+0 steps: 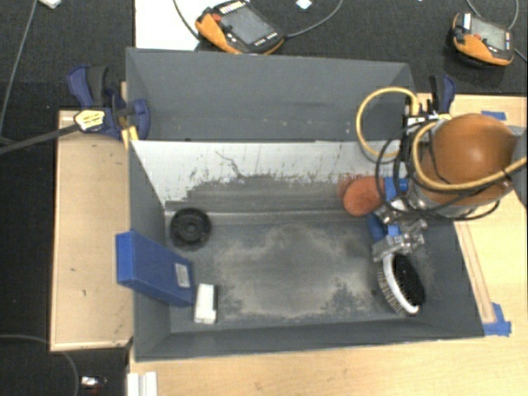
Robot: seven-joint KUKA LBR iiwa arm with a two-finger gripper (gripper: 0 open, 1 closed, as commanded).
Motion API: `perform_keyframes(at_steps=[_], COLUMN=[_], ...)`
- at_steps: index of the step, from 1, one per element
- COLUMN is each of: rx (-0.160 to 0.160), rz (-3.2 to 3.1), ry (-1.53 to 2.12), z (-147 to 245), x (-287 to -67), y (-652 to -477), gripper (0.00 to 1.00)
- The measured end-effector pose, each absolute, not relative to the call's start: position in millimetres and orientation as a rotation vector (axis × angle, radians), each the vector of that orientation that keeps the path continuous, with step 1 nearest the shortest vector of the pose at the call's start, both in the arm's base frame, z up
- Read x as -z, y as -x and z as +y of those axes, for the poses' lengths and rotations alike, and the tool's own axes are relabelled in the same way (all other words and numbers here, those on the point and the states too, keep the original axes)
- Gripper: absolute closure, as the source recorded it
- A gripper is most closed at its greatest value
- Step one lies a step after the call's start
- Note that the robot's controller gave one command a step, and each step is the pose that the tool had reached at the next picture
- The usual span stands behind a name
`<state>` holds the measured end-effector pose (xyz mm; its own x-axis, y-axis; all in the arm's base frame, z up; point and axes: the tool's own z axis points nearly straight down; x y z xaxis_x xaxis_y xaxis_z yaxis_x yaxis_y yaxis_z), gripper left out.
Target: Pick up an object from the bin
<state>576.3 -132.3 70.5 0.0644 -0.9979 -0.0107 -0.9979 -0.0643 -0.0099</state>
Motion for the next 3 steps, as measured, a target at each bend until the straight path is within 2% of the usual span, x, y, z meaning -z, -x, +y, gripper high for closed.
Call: perform_keyframes(at_steps=[1, 2, 3], rx=[-0.008, 0.002, 0.002], rz=[2.142, 2.144, 2.148], ry=[2.284, 2.280, 2.276], z=[-133, -134, -134], x=[-85, -113, -130], y=[-573.9, -575.5, -575.6], gripper=[1.00, 1.00, 1.00])
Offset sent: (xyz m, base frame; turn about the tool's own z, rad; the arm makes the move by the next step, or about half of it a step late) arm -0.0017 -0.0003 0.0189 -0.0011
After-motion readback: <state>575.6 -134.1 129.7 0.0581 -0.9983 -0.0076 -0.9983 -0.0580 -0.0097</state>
